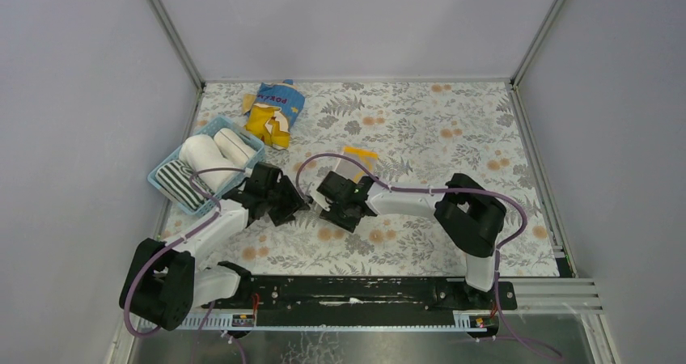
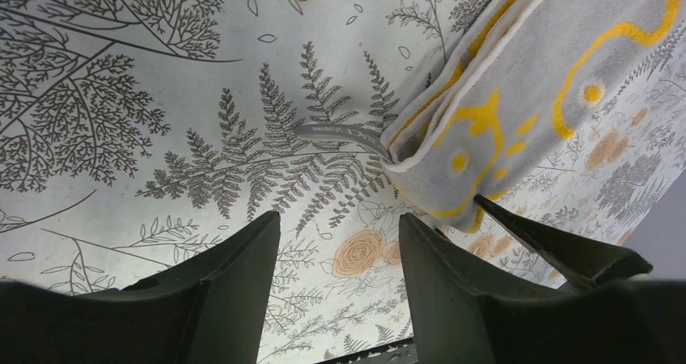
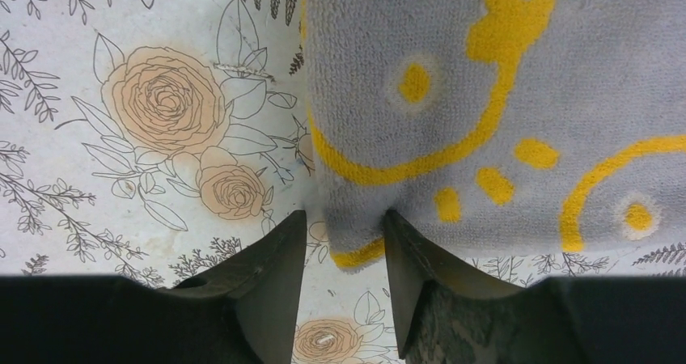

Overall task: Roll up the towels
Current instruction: Roll the towel at the center of the board.

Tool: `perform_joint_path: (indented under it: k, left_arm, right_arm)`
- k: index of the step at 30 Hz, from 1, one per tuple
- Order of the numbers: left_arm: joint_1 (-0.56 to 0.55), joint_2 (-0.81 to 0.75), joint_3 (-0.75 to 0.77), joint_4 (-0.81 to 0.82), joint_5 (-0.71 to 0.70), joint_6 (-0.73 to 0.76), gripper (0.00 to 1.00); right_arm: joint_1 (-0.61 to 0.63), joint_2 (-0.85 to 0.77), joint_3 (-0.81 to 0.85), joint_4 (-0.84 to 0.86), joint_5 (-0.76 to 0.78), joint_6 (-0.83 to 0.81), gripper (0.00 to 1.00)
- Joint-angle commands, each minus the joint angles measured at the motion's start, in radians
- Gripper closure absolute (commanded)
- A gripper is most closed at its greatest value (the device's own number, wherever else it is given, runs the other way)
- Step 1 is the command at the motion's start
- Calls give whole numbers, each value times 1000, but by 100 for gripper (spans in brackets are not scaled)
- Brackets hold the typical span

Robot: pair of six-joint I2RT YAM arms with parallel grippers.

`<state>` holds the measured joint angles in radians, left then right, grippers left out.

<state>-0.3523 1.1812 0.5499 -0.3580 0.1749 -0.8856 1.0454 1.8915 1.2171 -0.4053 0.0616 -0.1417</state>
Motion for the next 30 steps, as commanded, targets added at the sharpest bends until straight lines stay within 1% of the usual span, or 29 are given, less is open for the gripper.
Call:
perform_joint_path:
  k: [1,5,7,8,10,13,17,24,30]
  left_arm:
    - [2,-10,-18,20,9,-22,44]
    - [2,-15,-26,21,9,-36,43]
    - [3,-25,-31,22,6,-47,42]
    - [3,-34,-35,22,5,-54,42]
    - [2,-47,-41,21,8,-66,41]
    - [3,-62,-43,21,21,-83,39]
    - [-1,-64,-39,27,40,-102,38]
    - [-61,2,-19,48,29,-148,38]
    - [-92,56,-18,48,-27,-180,42]
  right_arm:
    - [5,79,-25,-67,27,25,56]
    - [4,75,-36,-36,-11,55,69]
    - [4,38,-55,17,-101,70,78]
    - [3,28,-54,37,-137,85,81]
    - [1,26,-32,58,-203,111,84]
    - [-4,36,-5,84,-269,159,88]
    - [-28,29,-19,157,-362,221,90]
    - [-51,12,-64,229,-371,287,90]
    - [-60,0,-111,297,-395,330,90]
